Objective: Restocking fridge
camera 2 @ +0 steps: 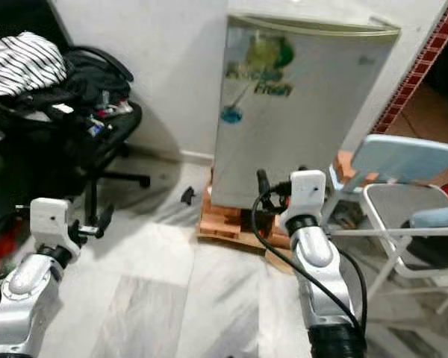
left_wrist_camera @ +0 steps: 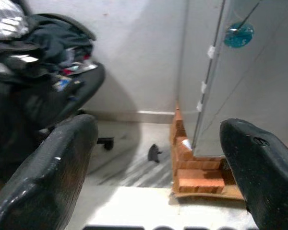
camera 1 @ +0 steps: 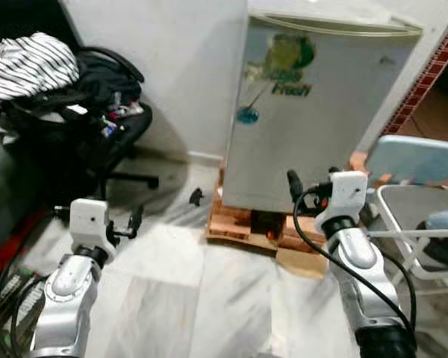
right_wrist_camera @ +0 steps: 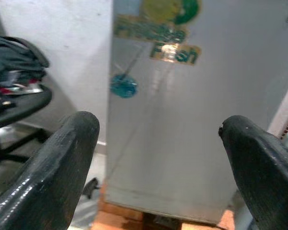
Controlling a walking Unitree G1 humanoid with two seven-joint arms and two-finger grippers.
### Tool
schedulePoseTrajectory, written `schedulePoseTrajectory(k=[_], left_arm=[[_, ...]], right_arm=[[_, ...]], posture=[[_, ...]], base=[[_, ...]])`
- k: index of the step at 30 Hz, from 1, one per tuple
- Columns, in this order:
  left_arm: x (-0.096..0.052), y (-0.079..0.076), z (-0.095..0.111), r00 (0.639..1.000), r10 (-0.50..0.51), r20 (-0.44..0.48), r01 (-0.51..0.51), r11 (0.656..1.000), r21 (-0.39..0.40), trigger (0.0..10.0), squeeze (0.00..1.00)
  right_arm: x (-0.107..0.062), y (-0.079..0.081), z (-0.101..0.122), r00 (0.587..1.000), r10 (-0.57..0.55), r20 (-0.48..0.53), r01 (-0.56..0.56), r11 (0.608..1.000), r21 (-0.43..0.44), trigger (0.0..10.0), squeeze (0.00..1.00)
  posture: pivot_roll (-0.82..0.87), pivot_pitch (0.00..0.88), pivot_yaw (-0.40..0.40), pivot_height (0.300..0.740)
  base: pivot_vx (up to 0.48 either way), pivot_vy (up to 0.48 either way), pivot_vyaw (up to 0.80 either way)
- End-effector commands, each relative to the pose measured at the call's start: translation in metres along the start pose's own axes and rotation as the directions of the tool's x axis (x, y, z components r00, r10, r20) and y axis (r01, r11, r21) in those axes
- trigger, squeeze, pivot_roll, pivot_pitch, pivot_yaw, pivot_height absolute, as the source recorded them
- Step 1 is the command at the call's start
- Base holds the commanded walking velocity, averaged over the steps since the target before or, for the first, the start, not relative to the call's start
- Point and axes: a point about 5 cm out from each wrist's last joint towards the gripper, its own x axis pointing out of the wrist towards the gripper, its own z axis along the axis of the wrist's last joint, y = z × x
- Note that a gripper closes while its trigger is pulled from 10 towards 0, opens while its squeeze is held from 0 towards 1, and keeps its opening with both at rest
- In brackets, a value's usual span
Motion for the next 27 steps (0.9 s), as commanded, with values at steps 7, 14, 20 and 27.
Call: schedulePoseTrajectory(k=[7, 14, 20, 27], left_arm=[[0.001, 0.0, 0.004, 1.0, -0.011, 0.006, 0.011, 1.0, 0.024, 10.0, 0.0], [0.0, 0.0, -0.002, 1.0, 0.02, -0.017, -0.02, 1.0, 0.011, 10.0, 0.0], [-0.007, -0.005, -0.007, 1.0, 0.012, -0.019, -0.012, 1.0, 0.018, 10.0, 0.0], [-0.01, -0.008, -0.004, 1.0, -0.014, 0.013, 0.013, 0.998, 0.063, 10.0, 0.0]], right_arm=[[0.003, 0.003, 0.007, 0.999, 0.035, 0.014, -0.036, 0.996, 0.087, 10.0, 0.0], [-0.004, 0.008, 0.002, 0.999, 0.049, -0.002, -0.049, 0.993, 0.107, 10.0, 0.0], [-0.006, 0.008, -0.004, 0.998, 0.052, -0.024, -0.049, 0.992, 0.12, 10.0, 0.0], [0.0, 0.01, 0.001, 0.997, 0.072, -0.009, -0.071, 0.992, 0.104, 10.0, 0.0]], posture=[[0.04, 0.0, -0.031, 0.74], [0.05, 0.0, -0.04, 0.74], [0.07, 0.0, -0.053, 0.74], [0.08, 0.0, -0.063, 0.74]], base=[[0.273, 0.395, 0.0], [0.275, 0.394, 0.0], [0.268, 0.399, -0.51], [0.421, 0.057, -0.8]])
